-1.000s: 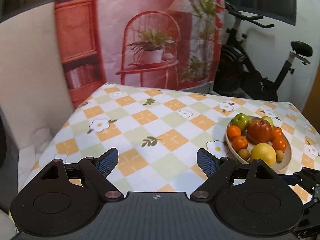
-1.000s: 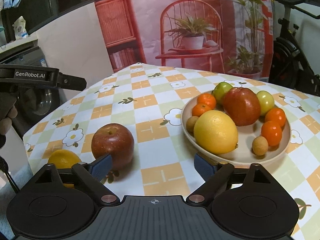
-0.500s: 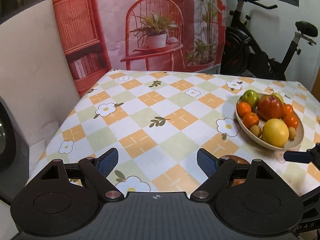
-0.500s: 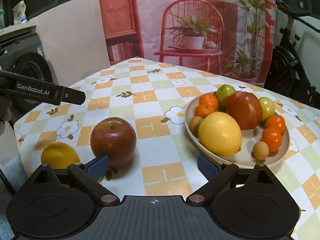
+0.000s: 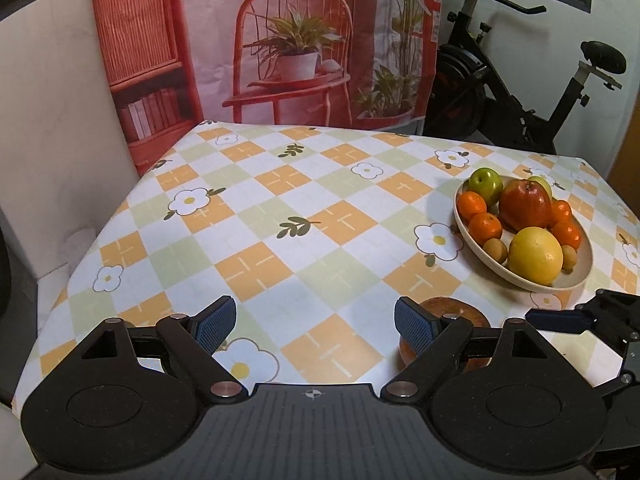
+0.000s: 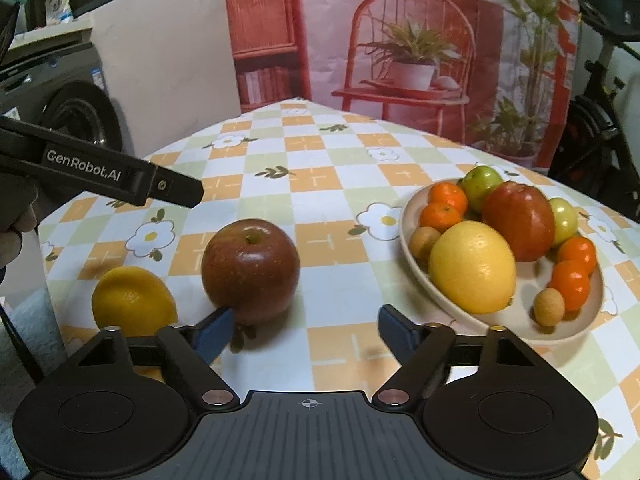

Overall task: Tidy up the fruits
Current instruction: 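Move both tools back toward the red apple lying beside the plate, then close the right tool on the red apple while the left tool clamps it too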

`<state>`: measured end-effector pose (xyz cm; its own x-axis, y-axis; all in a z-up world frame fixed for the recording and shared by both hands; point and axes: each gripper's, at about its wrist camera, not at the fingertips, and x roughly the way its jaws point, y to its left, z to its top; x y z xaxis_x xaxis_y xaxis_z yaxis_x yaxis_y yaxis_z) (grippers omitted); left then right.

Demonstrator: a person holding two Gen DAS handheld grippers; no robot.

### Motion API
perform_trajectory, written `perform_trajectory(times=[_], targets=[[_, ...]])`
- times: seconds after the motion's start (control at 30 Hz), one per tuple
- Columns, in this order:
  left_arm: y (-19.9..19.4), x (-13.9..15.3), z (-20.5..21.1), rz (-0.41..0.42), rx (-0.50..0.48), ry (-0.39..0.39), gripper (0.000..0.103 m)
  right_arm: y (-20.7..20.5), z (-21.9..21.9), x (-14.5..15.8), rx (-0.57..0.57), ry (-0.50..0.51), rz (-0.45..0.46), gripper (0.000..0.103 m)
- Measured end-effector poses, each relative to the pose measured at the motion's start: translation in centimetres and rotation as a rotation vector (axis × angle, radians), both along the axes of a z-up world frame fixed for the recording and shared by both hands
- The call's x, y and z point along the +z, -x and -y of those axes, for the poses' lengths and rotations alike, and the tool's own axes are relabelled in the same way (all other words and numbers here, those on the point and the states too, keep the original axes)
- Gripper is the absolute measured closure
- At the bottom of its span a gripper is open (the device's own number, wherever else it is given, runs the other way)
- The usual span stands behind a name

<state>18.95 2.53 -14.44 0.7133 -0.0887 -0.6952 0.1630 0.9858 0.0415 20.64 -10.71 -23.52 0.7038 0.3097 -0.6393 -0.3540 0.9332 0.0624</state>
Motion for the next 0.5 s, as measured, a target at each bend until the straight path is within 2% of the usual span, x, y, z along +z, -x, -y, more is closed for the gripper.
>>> perform_trajectory(times=[0.27, 0.37, 0.5], targets=[[-0.1, 0.1, 0.2, 0.007, -0.081, 0.049, 0.017, -0.5, -1.1, -0.3, 0.061, 0.018, -0.009, 0.038], [-0.4, -0.1, 0.3, -0.024, -0.114, 0.087, 0.029, -0.6, -1.5, -0.4, 0.088, 0.021, -0.012, 0.042], [-0.3, -0.5, 0.7, -0.050, -0.176, 0.133, 0.031, -0.9, -1.8, -0.5, 0.111, 0.018, -0.014, 0.045]])
